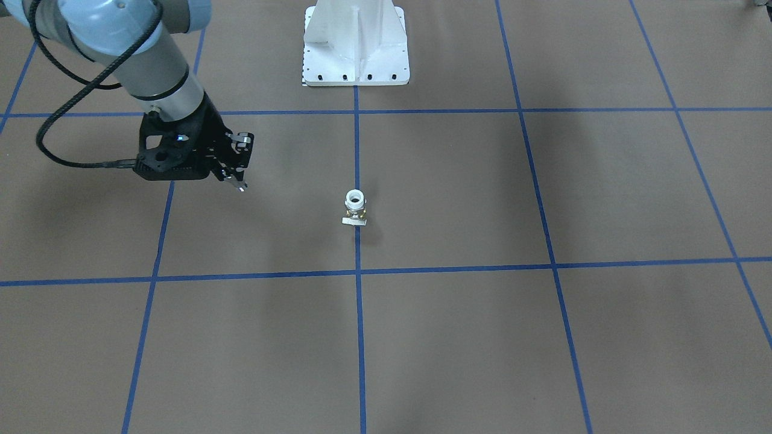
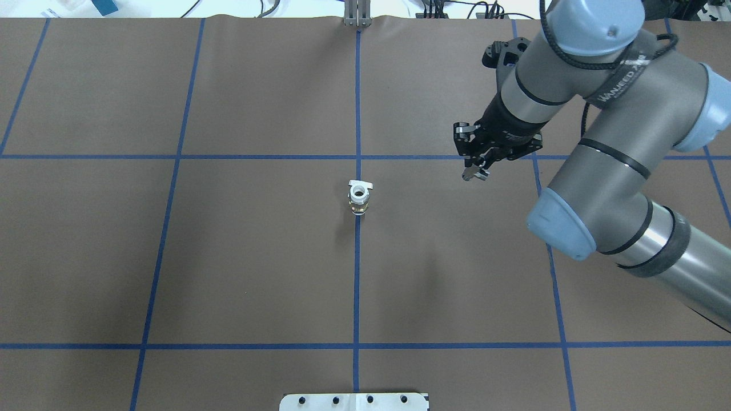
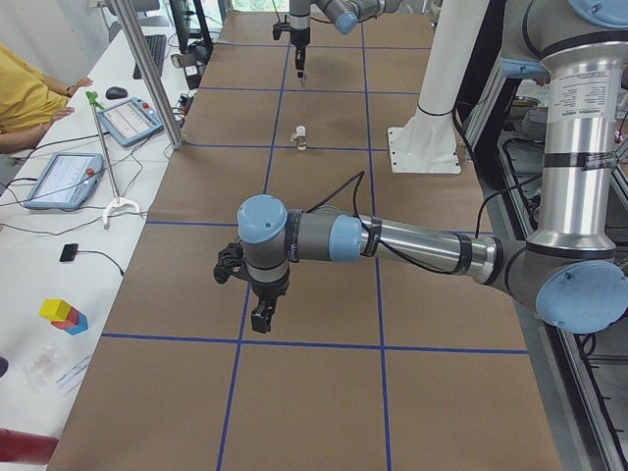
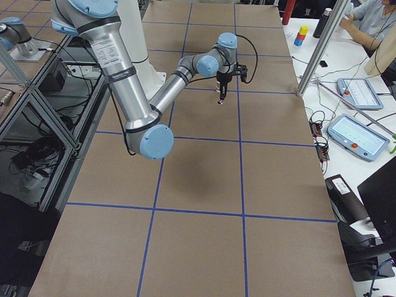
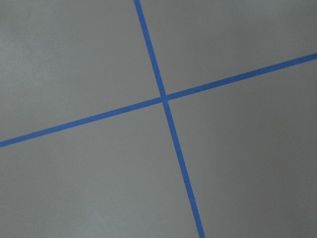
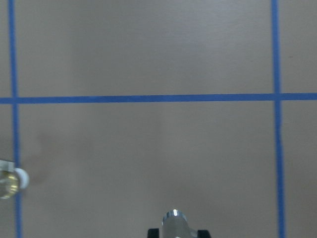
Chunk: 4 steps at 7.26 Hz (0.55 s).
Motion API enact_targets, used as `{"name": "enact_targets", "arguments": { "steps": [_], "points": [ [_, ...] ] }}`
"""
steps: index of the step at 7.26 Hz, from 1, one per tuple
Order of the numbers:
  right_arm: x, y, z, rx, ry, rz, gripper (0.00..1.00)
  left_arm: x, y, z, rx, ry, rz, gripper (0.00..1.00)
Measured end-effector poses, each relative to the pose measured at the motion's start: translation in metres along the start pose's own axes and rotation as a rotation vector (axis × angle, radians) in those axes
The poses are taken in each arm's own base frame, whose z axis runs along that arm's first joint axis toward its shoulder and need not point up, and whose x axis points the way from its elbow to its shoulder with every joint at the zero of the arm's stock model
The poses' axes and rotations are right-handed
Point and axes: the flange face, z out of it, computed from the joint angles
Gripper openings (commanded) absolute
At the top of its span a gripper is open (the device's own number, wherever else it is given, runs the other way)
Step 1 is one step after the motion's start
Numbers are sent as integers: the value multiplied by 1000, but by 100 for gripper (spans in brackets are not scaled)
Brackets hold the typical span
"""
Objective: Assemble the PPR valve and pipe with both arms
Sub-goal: 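Carry the fitting with the right gripper over the standing valve, then press the fitting down onto the valve top with the right gripper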
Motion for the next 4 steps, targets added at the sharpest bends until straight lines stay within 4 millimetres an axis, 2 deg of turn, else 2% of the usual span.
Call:
{"name": "enact_targets", "arguments": {
  "steps": [1, 2, 3, 4],
  "points": [
    [-44, 3, -1, -7, 12, 59, 0, -2, 6, 2, -2, 7, -9, 100],
    [-97, 6, 2, -12, 49, 122, 0, -4, 9, 3, -5, 11, -14, 100],
    [-146, 11, 12, -10, 93, 163, 0, -5, 10, 5, -8, 13, -18, 100],
    [-183, 16, 27, -8, 130, 181, 0, -6, 11, 6, -10, 14, -19, 100]
  ]
}}
